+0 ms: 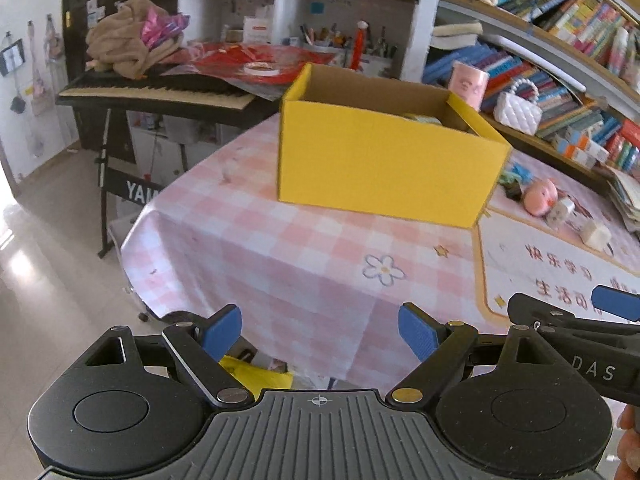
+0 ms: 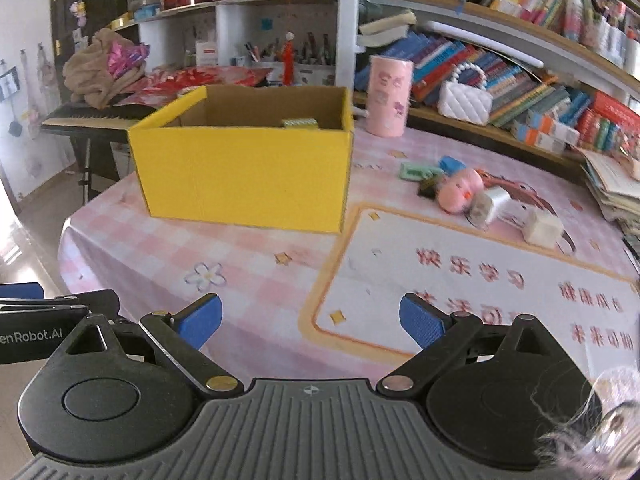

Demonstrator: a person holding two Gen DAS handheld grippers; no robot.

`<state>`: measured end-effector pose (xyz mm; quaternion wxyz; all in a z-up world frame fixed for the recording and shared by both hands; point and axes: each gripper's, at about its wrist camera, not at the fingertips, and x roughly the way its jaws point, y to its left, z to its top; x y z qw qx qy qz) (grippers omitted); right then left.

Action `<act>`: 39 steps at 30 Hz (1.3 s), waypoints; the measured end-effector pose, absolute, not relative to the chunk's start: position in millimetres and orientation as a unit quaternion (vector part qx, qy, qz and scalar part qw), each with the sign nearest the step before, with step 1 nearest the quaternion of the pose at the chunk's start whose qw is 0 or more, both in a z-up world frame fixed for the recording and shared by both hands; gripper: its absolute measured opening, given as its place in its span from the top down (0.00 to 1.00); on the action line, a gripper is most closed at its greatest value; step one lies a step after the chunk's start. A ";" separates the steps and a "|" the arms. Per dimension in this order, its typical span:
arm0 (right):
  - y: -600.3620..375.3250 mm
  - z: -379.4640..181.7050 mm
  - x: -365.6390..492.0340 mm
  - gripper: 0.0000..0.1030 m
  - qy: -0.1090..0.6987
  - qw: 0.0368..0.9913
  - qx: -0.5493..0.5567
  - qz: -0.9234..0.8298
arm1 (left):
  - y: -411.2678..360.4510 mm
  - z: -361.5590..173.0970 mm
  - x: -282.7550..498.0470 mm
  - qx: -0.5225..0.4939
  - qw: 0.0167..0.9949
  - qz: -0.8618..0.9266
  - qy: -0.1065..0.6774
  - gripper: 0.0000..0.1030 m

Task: Organize objects
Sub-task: 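Withdraw both tools from the box toward the remaining table items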

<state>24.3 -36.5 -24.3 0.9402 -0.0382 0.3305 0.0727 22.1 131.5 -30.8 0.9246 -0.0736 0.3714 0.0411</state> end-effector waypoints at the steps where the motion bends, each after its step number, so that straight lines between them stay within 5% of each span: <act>1: -39.8 -24.9 21.4 0.07 0.332 0.940 -0.036 0.067 | 129.4 -31.6 20.9 -0.072 0.924 0.037 0.373 0.15; 39: -184.2 -25.0 -5.7 0.06 0.345 0.931 0.038 -0.113 | -6.2 -30.6 61.3 -0.013 0.916 -0.121 0.381 0.14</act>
